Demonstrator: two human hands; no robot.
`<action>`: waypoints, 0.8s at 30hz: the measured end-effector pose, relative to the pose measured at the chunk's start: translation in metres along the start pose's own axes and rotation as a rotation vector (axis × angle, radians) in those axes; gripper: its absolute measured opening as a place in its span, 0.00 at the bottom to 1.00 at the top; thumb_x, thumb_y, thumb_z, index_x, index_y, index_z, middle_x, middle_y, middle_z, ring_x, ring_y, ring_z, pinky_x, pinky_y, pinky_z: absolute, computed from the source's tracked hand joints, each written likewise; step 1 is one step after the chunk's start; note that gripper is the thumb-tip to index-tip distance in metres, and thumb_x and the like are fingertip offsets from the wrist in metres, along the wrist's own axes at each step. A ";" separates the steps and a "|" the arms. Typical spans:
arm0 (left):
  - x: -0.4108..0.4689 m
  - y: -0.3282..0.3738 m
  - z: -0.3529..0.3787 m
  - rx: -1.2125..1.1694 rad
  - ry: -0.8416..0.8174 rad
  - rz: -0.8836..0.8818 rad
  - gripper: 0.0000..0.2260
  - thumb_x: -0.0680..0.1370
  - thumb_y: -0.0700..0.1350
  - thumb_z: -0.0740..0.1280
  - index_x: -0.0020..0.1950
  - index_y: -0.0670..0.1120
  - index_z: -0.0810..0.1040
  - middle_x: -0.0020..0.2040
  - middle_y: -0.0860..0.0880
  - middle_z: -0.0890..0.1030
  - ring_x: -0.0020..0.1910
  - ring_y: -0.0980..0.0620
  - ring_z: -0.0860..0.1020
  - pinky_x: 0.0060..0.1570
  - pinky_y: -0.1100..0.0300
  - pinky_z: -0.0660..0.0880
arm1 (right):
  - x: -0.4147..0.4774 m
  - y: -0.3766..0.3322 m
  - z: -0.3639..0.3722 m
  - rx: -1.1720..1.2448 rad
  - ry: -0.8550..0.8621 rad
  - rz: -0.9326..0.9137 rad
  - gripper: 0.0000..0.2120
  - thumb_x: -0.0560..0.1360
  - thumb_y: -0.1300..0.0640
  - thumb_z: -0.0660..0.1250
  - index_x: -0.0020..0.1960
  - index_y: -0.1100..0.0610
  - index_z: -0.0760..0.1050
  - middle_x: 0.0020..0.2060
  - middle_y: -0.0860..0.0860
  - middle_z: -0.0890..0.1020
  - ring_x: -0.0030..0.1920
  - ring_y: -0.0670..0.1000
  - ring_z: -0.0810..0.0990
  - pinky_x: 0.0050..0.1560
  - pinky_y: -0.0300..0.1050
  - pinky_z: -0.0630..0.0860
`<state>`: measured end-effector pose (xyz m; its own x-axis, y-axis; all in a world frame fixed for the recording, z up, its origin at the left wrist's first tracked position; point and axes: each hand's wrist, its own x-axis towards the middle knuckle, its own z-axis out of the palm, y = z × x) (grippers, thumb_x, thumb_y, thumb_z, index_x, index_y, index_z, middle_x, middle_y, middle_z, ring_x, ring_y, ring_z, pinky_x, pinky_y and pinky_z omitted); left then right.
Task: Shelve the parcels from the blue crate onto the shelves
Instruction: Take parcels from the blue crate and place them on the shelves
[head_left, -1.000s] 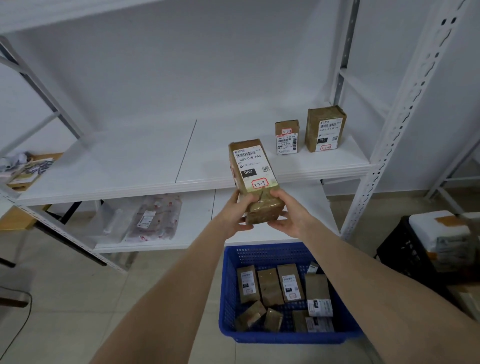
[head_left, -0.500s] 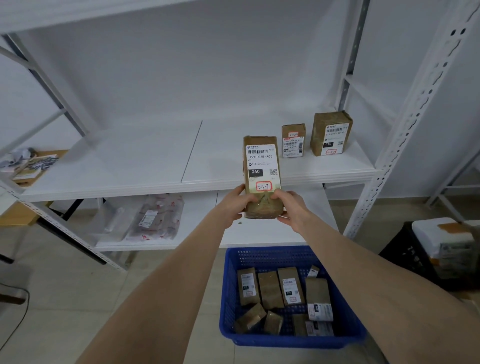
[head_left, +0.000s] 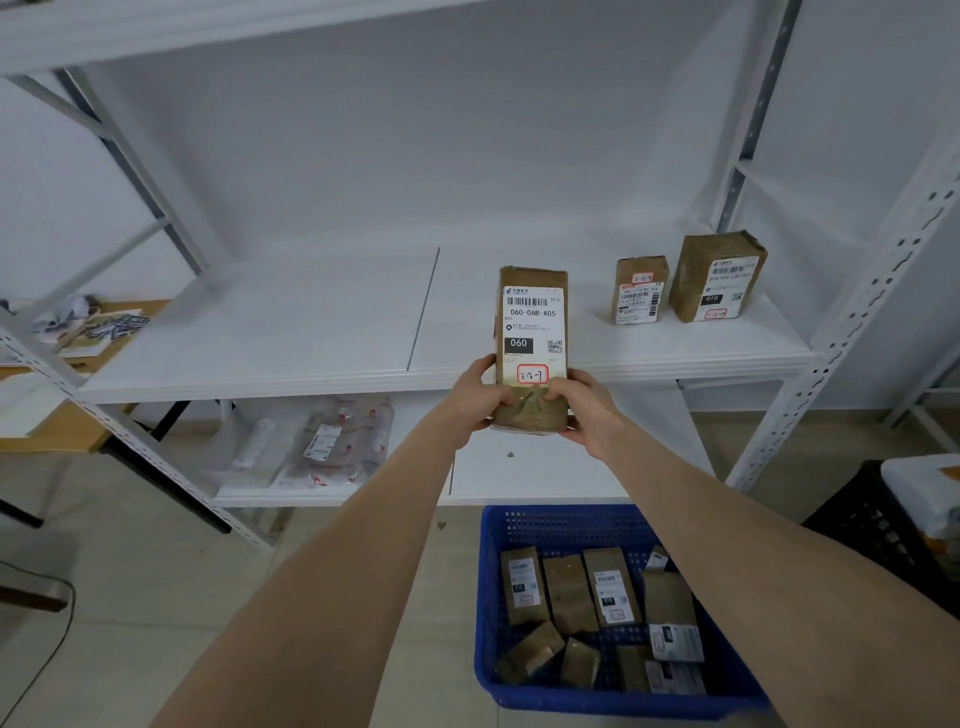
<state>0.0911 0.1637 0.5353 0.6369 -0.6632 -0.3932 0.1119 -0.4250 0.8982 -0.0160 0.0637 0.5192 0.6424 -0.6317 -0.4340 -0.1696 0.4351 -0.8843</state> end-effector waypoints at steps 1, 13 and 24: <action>0.000 -0.001 -0.007 -0.001 0.010 0.003 0.31 0.75 0.34 0.64 0.75 0.53 0.61 0.58 0.46 0.78 0.58 0.45 0.77 0.57 0.51 0.76 | 0.001 0.002 0.007 0.006 -0.002 -0.001 0.21 0.73 0.68 0.62 0.64 0.54 0.71 0.53 0.53 0.79 0.53 0.54 0.77 0.41 0.43 0.75; 0.027 0.026 -0.051 -0.021 0.089 0.021 0.22 0.76 0.39 0.67 0.69 0.46 0.66 0.58 0.44 0.78 0.57 0.43 0.78 0.60 0.45 0.75 | 0.030 -0.024 0.045 -0.005 -0.032 -0.036 0.21 0.72 0.66 0.68 0.63 0.57 0.69 0.49 0.53 0.80 0.50 0.55 0.80 0.56 0.55 0.78; 0.051 0.084 -0.069 -0.014 0.125 0.085 0.23 0.75 0.40 0.67 0.69 0.45 0.65 0.52 0.45 0.79 0.50 0.45 0.78 0.59 0.46 0.75 | 0.055 -0.085 0.064 -0.003 -0.039 -0.102 0.18 0.71 0.64 0.69 0.59 0.57 0.69 0.44 0.52 0.80 0.42 0.51 0.79 0.41 0.45 0.76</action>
<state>0.1859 0.1370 0.6040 0.7343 -0.6141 -0.2892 0.0636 -0.3620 0.9300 0.0815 0.0330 0.5810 0.6848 -0.6474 -0.3345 -0.1037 0.3677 -0.9241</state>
